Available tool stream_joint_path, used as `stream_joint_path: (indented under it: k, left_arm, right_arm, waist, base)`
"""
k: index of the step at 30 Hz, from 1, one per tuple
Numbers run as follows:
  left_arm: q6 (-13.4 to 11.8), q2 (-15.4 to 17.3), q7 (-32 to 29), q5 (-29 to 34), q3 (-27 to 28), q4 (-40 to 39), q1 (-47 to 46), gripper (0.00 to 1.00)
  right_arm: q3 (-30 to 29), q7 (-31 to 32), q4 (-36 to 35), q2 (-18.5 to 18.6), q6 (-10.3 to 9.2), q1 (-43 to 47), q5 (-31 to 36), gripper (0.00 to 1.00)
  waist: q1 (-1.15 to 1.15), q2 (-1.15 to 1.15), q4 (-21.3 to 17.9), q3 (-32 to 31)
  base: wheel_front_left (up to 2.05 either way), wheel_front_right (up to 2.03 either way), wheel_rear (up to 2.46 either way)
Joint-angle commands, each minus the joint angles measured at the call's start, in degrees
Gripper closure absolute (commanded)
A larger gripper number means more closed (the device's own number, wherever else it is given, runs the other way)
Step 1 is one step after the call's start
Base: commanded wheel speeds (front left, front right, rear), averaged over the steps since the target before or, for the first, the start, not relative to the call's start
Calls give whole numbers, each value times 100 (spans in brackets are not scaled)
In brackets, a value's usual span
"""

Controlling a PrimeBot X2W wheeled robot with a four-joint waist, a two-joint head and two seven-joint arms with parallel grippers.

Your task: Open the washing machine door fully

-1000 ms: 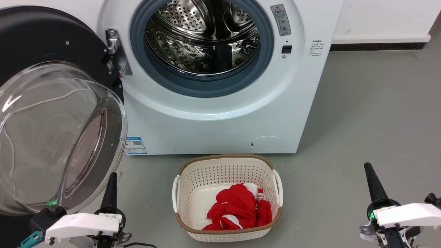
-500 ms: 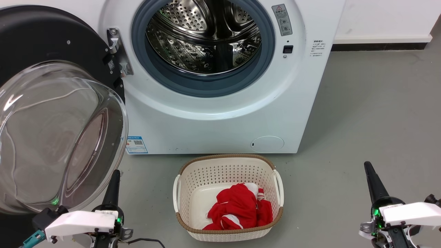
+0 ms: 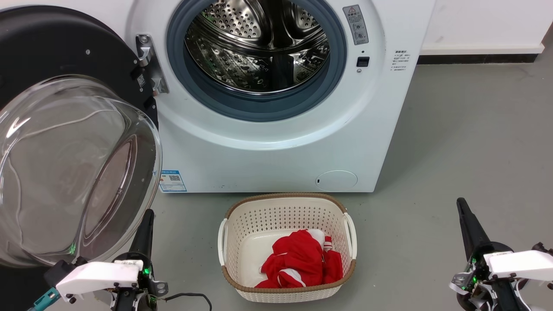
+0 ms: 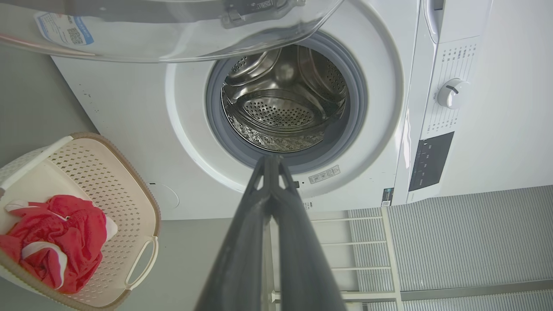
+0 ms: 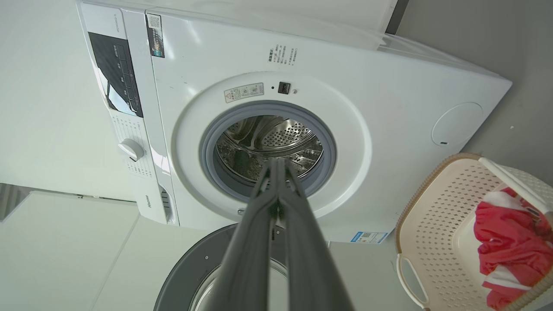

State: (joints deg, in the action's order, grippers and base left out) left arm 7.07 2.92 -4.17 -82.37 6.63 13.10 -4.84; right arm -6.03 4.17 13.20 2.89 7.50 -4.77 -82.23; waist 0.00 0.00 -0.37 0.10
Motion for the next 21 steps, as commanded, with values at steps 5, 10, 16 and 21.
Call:
stream_joint_path:
  k: [5, 10, 16, 21]
  left_arm:
    - [36, 0, -69, -265, -2, 23, -108, 100]
    - [41, -2, -124, -483, -3, 49, -137, 100]
    - [43, -4, -181, -736, -5, 76, -154, 100]
    - [52, -5, -235, -933, -6, 102, -159, 100]
  right_arm:
    - [-22, 83, 20, 2, -1, -127, -271, 100]
    - [-32, 134, 44, 2, -1, -149, -488, 100]
    - [-44, 186, 65, 2, -1, -148, -747, 100]
    - [-54, 235, 85, 1, -2, -176, -951, 100]
  waist:
    - [0, 0, 7, 1]
    - [0, 0, 15, 3]
    - [0, 0, 25, 5]
    - [0, 0, 33, 7]
  base:
    - [0, 0, 0]
    - [0, 0, 0]
    - [0, 0, 0]
    - [0, 0, 0]
